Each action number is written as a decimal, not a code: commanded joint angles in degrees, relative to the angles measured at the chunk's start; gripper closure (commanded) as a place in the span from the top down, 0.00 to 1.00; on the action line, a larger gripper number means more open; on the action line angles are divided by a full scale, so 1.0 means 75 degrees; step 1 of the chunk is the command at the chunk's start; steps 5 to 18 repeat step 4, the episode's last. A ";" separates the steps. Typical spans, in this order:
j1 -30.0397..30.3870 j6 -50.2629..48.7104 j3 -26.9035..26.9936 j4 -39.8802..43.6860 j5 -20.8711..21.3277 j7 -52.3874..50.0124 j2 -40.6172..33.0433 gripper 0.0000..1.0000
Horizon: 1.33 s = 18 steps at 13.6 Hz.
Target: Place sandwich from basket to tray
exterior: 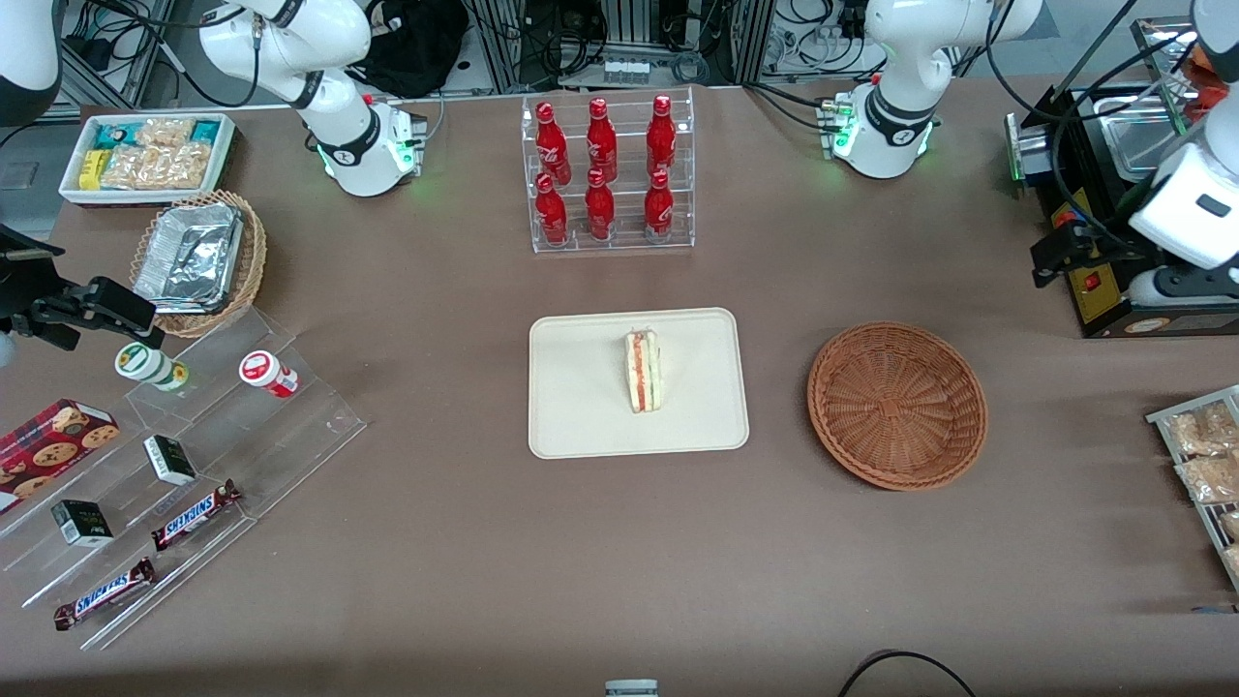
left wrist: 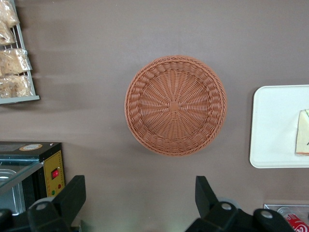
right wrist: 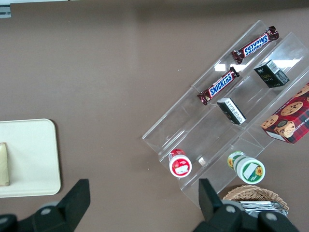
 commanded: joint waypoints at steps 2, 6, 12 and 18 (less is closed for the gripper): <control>0.0190 -0.0236 -0.0146 0.0468 -0.0099 0.0141 0.0245 1.00; 0.0190 -0.0259 -0.0123 0.0457 -0.0088 0.0176 0.0210 1.00; 0.0190 -0.0259 -0.0123 0.0457 -0.0088 0.0176 0.0210 1.00; 0.0190 -0.0259 -0.0123 0.0457 -0.0088 0.0176 0.0210 1.00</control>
